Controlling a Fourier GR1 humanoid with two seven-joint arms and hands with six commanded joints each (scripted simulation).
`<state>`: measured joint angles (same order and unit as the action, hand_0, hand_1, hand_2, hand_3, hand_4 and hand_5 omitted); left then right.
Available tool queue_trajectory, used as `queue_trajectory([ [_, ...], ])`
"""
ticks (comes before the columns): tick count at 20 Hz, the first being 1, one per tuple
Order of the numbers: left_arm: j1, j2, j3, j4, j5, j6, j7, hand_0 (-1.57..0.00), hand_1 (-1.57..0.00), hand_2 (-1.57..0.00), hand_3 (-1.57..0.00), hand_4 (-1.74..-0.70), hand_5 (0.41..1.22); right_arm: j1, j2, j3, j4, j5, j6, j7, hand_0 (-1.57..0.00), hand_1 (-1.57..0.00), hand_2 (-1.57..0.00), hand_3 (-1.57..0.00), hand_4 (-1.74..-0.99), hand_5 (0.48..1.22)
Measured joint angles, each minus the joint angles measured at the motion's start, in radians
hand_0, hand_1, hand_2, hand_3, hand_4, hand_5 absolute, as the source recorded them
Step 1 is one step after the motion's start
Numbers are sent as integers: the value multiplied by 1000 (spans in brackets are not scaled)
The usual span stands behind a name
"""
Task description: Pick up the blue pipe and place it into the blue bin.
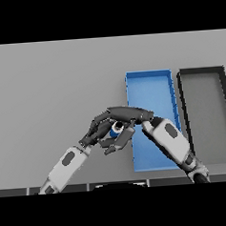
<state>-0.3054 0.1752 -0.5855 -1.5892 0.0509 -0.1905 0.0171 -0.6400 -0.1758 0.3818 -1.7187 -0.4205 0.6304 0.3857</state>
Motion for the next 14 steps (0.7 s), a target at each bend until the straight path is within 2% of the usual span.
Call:
queue_trajectory([
  [1, 1, 1, 1, -3, -9, 1, -6, -1571, -1548, -1571, -1283, -1680, 1221, 5, 3, 9, 5, -11, 7, -30, -1010, -1016, -1019, -880, -1527, 570],
  [2, 5, -9, 6, 2, 0, -5, -23, -1571, -1553, -1571, -1340, -1692, 1221, -2, 7, 12, 9, -22, -3, -23, -1122, -1127, -1129, -1018, -1498, 638],
  [3, 9, -23, 12, 2, 18, -17, -23, -1571, -1557, -1571, -1386, -1702, 1221, -3, 20, 23, 12, -45, -22, -24, -1212, -1216, -1218, -1128, -1474, 755],
  [5, 15, -43, 29, 9, 38, -35, -30, -1571, -1562, -1571, -1453, -1716, 1221, -1, 29, 31, 23, -34, -39, -73, -1341, -1344, -1345, -1288, -1445, 923],
  [7, 26, -46, 43, 18, 38, -48, -49, -1571, -1565, -1571, -1495, -1723, 1221, 2, 12, 45, 13, 11, -33, -90, -1424, -1425, -1426, -1390, -1435, 1030],
  [8, 20, -47, 44, 21, 30, -54, -61, -1571, -1566, -1571, -1511, -1725, 1221, 1, 7, 55, 1, 32, -24, -111, -1453, -1455, -1455, -1426, -1436, 1068],
  [9, 19, -41, 46, 19, 23, -57, -80, -1571, -1567, -1571, -1523, -1727, 1221, -5, 4, 57, -4, 26, -22, -101, -1477, -1478, -1478, -1455, -1445, 1099],
  [10, 21, -43, 50, 14, 35, -64, -56, -1571, -1568, -1571, -1532, -1729, 1221, 0, -9, 55, -11, 25, -19, -109, -1496, -1496, -1497, -1478, -1455, 1123],
  [12, 23, -51, 47, 10, 29, -62, -50, -1571, -1569, -1571, -1546, -1729, 1221, 17, -7, 61, -18, -7, -20, -128, -1523, -1523, -1524, -1512, -1470, 1158],
  [13, 16, -54, 43, 15, 23, -54, -46, -1571, -1569, -1571, -1442, -1724, 1221, 7, -2, 56, -4, -33, -22, -109, -1532, -1533, -1533, -1523, -1475, 1171],
  [14, 11, -41, 55, 9, 26, -59, -32, -1569, -1513, -1458, -1468, -1656, 1221, 8, -7, 49, 1, -46, -25, -124, -1540, -1540, -1541, -1533, -1478, 1181],
])
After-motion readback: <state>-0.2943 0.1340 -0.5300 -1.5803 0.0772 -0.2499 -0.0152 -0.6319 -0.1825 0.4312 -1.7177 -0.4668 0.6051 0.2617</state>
